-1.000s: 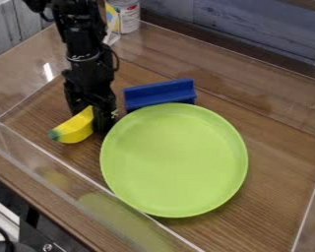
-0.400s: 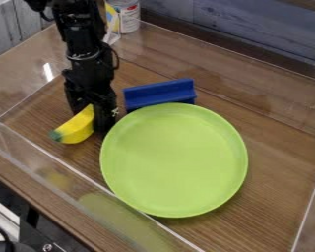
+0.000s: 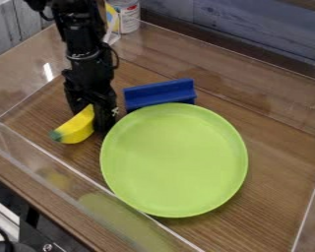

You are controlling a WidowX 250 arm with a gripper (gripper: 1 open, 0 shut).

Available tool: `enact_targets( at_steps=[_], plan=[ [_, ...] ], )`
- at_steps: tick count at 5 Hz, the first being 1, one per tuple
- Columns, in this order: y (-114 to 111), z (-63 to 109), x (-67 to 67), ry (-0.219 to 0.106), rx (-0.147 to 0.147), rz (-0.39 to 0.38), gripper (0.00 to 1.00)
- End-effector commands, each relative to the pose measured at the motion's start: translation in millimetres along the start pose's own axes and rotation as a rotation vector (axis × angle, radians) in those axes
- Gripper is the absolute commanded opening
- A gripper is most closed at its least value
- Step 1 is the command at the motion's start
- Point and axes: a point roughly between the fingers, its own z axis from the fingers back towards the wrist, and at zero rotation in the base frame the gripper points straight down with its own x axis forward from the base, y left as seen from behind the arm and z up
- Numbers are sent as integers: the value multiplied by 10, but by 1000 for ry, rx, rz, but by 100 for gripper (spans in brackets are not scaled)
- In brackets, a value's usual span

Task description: Remove the banana from inside the green plate and put it on the table

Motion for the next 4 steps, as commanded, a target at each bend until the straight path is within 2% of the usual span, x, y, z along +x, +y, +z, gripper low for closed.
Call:
enact_targets(
  at_steps=[1,4],
  plan=[
    [75,86,37,-29,13,21,100],
    [94,93,38,-22,6,37,100]
  ],
)
